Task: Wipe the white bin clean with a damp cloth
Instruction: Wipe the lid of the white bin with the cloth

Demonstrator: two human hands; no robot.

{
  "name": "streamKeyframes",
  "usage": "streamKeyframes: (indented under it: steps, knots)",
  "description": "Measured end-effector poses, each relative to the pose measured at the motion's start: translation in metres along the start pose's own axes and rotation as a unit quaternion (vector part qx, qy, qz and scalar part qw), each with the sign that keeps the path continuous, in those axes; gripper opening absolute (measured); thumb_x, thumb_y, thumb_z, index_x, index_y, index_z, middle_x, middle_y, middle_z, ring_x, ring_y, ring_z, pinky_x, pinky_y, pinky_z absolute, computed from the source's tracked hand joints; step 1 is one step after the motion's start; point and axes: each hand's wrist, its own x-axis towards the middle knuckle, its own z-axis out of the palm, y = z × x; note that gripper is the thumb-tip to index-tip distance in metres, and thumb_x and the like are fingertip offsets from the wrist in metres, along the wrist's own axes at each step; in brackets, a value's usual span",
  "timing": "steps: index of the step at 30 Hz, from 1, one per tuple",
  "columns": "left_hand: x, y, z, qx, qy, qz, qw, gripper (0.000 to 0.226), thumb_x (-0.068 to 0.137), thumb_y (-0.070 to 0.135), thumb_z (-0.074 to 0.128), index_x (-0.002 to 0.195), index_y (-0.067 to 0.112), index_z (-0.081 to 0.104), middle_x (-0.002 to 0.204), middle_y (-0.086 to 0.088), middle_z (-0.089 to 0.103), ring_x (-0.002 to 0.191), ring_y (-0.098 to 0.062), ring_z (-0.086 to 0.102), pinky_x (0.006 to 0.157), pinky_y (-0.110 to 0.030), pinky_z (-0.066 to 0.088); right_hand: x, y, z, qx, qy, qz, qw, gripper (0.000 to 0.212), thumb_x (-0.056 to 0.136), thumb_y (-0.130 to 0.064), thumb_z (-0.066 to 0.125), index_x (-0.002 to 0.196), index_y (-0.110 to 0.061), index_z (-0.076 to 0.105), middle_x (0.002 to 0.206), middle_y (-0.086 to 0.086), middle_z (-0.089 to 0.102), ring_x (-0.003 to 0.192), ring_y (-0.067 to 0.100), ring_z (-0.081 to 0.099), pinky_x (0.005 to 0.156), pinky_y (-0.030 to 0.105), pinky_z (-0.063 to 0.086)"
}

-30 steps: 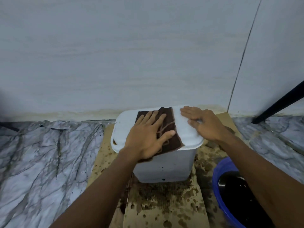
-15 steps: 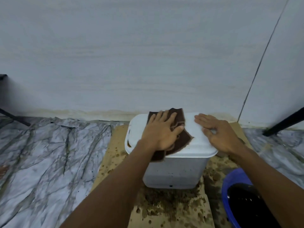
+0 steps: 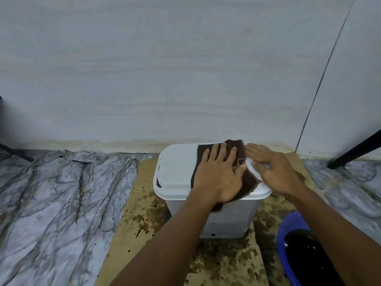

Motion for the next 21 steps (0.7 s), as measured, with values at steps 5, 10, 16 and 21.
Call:
streamKeyframes:
  steps: [5,10,16,21]
  knots:
    - [0.004,-0.058,-0.016,0.007,0.003,-0.043,0.999,0.07,0.104,0.06,0.018,0.163,0.025,0.007,0.171,-0.004,0.002,0.158,-0.022,-0.003,0.128,-0.043,-0.001,0.0,0.003,0.001,0.02,-0.015,-0.016,1.0,0.039,0.096,0.004,0.059,0.132,-0.01,0.064,0.139,-0.009,0.051,0.14,0.013,0.041,0.123,0.032,0.021]
    - [-0.054,-0.076,-0.008,0.026,0.033,-0.137,0.99,0.068,0.105,0.056,0.009,0.163,0.022,-0.002,0.171,-0.004,-0.007,0.157,-0.019,-0.011,0.126,-0.037,-0.01,-0.002,0.003,0.003,0.022,-0.009,-0.017,1.0,0.037,0.098,0.004,0.057,0.132,-0.008,0.064,0.137,-0.01,0.05,0.139,0.012,0.04,0.122,0.03,0.022]
    - [-0.043,-0.005,0.004,0.01,0.026,0.003,1.0,0.064,0.106,0.055,0.011,0.163,0.027,0.002,0.17,0.001,-0.006,0.157,-0.017,-0.013,0.126,-0.038,-0.011,-0.002,0.002,0.003,0.002,0.001,-0.021,1.0,0.04,0.096,0.006,0.057,0.132,-0.009,0.064,0.137,-0.01,0.05,0.138,0.01,0.039,0.121,0.031,0.022]
    - [-0.005,-0.049,-0.014,-0.026,0.001,-0.038,0.999,0.069,0.103,0.065,0.017,0.162,0.033,0.008,0.171,0.003,0.0,0.157,-0.016,-0.006,0.127,-0.038,-0.005,-0.001,-0.001,0.002,0.003,0.008,-0.024,1.0,0.039,0.094,0.007,0.058,0.13,-0.008,0.065,0.135,-0.011,0.05,0.136,0.009,0.04,0.12,0.027,0.02]
